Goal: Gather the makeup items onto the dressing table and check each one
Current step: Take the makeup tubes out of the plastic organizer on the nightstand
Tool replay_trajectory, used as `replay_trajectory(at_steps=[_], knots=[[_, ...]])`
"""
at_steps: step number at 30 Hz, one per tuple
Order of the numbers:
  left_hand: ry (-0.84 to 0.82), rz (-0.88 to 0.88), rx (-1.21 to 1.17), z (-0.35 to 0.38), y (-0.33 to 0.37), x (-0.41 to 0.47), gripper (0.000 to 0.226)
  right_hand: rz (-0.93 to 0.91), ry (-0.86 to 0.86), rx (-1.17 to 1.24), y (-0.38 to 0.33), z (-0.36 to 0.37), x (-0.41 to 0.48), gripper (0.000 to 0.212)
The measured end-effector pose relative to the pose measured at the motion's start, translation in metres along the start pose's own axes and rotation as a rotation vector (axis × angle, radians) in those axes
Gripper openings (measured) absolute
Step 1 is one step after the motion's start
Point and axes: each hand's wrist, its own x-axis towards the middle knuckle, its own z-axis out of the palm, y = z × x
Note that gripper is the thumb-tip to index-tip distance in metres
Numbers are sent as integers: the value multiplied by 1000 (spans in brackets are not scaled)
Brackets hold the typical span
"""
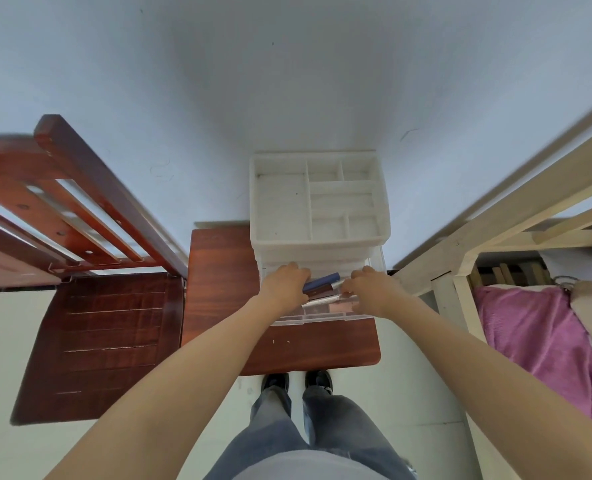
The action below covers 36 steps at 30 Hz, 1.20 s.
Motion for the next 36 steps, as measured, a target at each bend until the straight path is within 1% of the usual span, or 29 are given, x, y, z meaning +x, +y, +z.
replay_trajectory(at_steps=[8,11,14,17,19,21,24,25,27,29,32,33,36], knots=[[14,-18,98,0,7,2,29,-47,81,-171,2,4,10,35],[24,-52,160,0,7,2,30,-32,71,-175,2,6,15,35],[21,-58,214,1,7,2,36,-21,61,-195,0,6,17,36],[26,-63,231,0,3,4,27,-21,55,-196,-1,5,19,32],[22,-53,251,-2,0,4,25,-19,24,-154,-1,1,19,24],[25,-44,273,-4,-2,2,25,4,2,-66,-1,-4,17,9],[68,-31,294,-13,0,-7,25,12,-15,108,-1,-18,6,37],[84,-24,296,-18,2,-12,26,10,-10,167,0,-24,0,40],[100,-11,276,-29,5,-25,26,19,1,311,7,-30,-14,33],[112,-15,155,-36,1,-42,22,48,-5,502,18,-29,-29,25],[155,-66,-286,-30,-14,-74,4,87,34,776,32,-16,-57,21],[186,-93,-450,-25,-18,-87,3,97,50,858,34,-10,-65,21],[318,-208,-907,0,-21,-117,20,133,51,1115,29,13,-81,16]])
